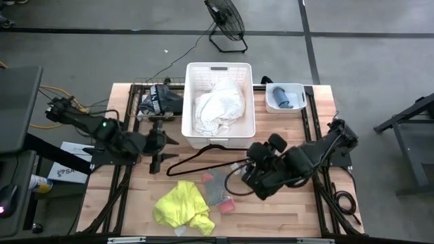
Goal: Pick & Place Cloths
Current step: Put the striped gray sock into the small white bin
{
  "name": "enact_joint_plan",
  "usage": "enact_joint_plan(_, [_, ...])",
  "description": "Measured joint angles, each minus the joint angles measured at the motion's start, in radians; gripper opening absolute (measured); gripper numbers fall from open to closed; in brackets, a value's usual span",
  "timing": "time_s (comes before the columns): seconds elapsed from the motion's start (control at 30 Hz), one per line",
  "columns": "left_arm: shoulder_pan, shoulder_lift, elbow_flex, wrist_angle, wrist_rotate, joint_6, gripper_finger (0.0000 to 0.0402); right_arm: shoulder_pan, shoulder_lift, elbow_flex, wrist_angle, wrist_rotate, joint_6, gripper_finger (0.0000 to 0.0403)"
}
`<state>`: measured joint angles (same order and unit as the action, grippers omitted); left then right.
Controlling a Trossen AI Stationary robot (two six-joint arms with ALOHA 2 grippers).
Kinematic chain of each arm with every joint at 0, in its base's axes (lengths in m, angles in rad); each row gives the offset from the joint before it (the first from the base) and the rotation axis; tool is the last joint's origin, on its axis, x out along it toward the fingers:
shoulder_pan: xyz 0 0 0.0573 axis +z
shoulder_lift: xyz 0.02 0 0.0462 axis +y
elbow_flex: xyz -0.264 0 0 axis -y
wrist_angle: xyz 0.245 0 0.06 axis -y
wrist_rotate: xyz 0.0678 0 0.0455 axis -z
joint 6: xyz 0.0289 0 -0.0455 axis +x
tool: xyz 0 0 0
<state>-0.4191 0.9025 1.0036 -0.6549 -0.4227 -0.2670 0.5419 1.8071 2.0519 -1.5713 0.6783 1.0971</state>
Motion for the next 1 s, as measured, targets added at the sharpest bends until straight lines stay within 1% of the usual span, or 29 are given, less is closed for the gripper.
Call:
enact_joint_plan(0.13, [-0.048, -0.010, -0.082, 0.090, -0.054, 0.001, 0.0200, 0.013, -0.009, -0.108, 0.000, -0.009, 0.118, 0.0220])
enact_joint_plan(0.23, [-0.063, -0.008, -0.127, 0.156, -0.090, 0.007, 0.0200, 0.015, -0.020, -0.198, 0.000, -0.029, 0.192, 0.0220])
enact_joint_plan(0.47, [-0.066, -0.007, -0.242, 0.310, -0.095, 0.068, 0.0200, 0.034, -0.020, -0.369, 0.013, -0.130, 0.360, 0.0220])
enact_joint_plan(0.67, [-0.066, -0.012, -0.369, 0.461, -0.118, 0.124, 0.0200, 0.087, -0.034, -0.456, 0.034, -0.132, 0.475, 0.0220])
enact_joint_plan(0.83, [-0.065, -0.017, -0.457, 0.619, -0.047, 0.175, 0.0200, 0.128, -0.101, -0.556, 0.123, -0.123, 0.527, 0.0220])
enact_joint_plan(1.0, [-0.065, -0.060, -0.505, 0.678, 0.061, 0.229, 0.0200, 0.139, -0.187, -0.694, 0.280, -0.112, 0.525, 0.0220])
